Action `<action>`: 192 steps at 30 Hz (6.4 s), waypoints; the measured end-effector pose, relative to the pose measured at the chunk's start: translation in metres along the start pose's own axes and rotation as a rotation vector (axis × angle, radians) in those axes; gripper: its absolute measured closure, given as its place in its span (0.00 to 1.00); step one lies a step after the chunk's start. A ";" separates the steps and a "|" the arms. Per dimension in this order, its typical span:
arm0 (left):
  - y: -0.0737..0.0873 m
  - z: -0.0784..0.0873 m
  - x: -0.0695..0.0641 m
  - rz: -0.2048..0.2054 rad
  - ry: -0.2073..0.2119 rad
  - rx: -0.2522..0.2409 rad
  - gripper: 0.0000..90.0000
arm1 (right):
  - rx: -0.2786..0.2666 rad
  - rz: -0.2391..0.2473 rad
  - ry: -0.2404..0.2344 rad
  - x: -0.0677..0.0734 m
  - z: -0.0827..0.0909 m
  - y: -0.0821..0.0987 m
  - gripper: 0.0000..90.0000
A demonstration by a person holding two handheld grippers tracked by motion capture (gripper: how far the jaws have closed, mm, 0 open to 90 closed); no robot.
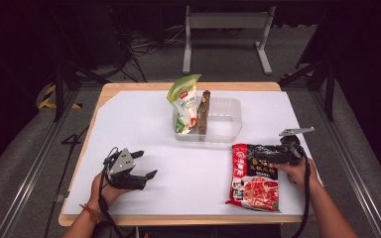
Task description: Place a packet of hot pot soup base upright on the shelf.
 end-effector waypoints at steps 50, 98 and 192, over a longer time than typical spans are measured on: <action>0.001 0.002 0.006 0.031 -0.016 -0.009 0.25 | -0.291 0.080 -0.134 0.068 0.070 -0.058 0.99; -0.004 0.006 0.012 0.049 -0.037 -0.047 0.25 | -0.510 0.195 -0.035 0.105 0.106 -0.143 0.99; 0.000 0.010 0.009 0.028 -0.032 -0.036 0.21 | -0.611 0.187 0.082 0.077 -0.062 -0.218 0.98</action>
Point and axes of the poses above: each handheld gripper's, and its own axes: z roughly backward along the jaws, y roughly out of its underside, x roughly to its left, the point moved 9 cm from there along -z, roughly forward along the jaws, and after that the axes turned 15 degrees about -x, right-handed, at the moved point
